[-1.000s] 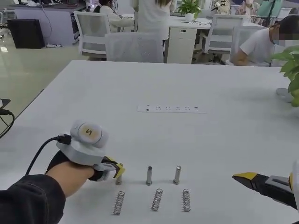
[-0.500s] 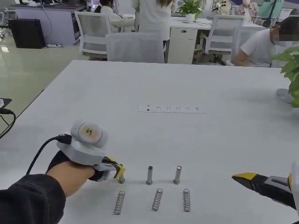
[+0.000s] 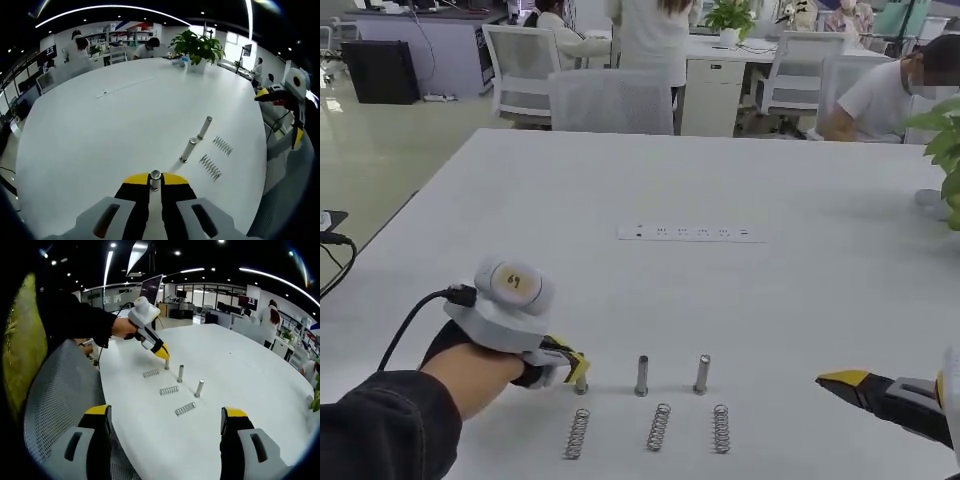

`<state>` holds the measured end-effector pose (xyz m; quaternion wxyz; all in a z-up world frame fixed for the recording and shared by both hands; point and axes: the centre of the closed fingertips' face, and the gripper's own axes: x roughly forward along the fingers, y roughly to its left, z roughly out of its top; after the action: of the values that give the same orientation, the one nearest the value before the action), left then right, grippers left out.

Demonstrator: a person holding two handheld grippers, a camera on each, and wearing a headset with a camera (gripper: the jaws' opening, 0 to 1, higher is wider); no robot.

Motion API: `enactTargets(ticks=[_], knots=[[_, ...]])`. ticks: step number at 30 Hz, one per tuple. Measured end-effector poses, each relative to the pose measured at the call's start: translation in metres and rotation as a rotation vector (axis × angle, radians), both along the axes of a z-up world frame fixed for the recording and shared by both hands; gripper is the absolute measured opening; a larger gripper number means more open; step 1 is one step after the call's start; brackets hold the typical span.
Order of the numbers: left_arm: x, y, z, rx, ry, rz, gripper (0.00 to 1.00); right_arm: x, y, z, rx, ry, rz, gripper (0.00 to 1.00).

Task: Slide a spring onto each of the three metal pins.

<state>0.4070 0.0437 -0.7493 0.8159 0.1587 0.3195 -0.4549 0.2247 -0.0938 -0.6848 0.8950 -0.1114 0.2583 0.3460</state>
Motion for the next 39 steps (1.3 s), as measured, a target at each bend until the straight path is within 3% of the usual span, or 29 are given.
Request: enactTargets(ticks=[18,24,29,39], knots=[[-0.003,0.0,0.0,-0.03,0.003,0.012,0.11,-0.001,0.001,0.001,0.0,0.0,0.006,0.89],[-0.004,0.004,0.003,-0.039,-0.013,0.033,0.2,-0.001,0.002,0.001,-0.001,-0.003,0.009,0.89],[-0.011,0.009,0.006,-0.065,0.0,0.061,0.22,0.0,0.002,0.001,-0.001,-0.006,0.007,0.89],[-0.033,0.023,-0.003,-0.077,0.043,0.118,0.27,0.0,0.005,0.002,0.004,-0.009,0.014,0.89]])
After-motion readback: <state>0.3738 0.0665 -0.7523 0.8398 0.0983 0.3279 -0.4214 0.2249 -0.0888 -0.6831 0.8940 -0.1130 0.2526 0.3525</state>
